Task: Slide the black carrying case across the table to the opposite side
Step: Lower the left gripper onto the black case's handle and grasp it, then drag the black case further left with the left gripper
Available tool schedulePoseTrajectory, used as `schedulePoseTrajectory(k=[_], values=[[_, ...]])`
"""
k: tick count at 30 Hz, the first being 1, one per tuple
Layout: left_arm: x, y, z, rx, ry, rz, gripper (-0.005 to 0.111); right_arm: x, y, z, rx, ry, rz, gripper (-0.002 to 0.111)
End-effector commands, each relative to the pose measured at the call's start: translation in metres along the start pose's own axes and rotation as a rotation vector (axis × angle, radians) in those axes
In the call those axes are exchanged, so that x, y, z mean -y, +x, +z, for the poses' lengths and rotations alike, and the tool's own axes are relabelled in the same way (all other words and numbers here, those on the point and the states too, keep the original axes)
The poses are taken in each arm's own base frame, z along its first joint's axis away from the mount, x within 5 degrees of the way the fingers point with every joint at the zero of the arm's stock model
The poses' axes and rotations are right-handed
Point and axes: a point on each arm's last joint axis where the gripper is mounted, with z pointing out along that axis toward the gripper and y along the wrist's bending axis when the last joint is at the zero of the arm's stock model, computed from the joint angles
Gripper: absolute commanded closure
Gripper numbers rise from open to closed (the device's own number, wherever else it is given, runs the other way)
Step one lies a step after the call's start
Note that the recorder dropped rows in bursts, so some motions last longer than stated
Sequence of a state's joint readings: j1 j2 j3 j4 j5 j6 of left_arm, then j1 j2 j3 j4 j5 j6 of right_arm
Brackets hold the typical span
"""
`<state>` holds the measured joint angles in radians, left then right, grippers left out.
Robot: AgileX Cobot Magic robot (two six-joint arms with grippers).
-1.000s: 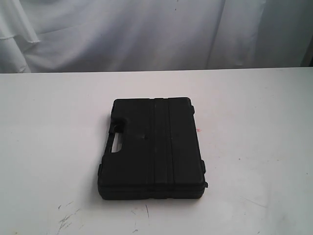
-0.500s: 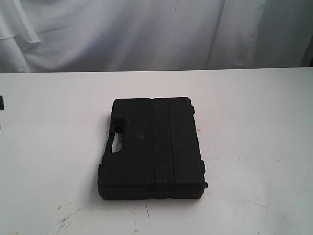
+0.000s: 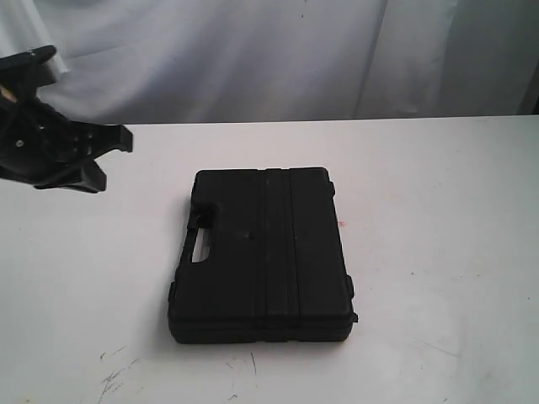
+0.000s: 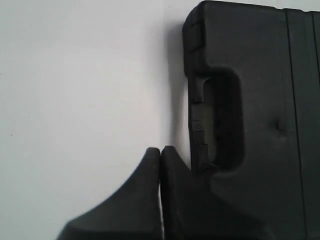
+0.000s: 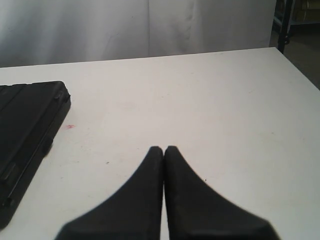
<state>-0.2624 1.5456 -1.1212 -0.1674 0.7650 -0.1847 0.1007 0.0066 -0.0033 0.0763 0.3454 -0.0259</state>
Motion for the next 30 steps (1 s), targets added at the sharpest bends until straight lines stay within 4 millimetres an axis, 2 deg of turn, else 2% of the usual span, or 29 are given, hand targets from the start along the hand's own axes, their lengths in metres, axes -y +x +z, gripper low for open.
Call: schedulePoseTrajectory(k=[1, 10, 15, 21, 26, 30], values=[[0.027, -0.006, 0.021, -0.03, -0.015, 0.017, 0.107, 0.001, 0.001, 0.0, 0.003, 0.007, -0.01, 0.108], [0.051, -0.006, 0.076, -0.131, -0.106, 0.056, 0.107, 0.001, 0.001, 0.0, 0.003, 0.007, -0.01, 0.108], [0.054, -0.004, 0.099, -0.179, -0.126, 0.034, 0.105, 0.001, 0.001, 0.0, 0.003, 0.007, -0.01, 0.108], [0.054, 0.0, 0.114, -0.209, -0.119, 0.03, 0.083, 0.001, 0.001, 0.0, 0.003, 0.007, -0.01, 0.108], [0.059, 0.001, 0.117, -0.219, -0.054, 0.023, 0.062, 0.001, 0.001, 0.0, 0.003, 0.007, -0.01, 0.108], [0.061, 0.0, 0.118, -0.208, -0.041, 0.014, 0.06, 0.001, 0.001, 0.0, 0.003, 0.007, -0.01, 0.108]])
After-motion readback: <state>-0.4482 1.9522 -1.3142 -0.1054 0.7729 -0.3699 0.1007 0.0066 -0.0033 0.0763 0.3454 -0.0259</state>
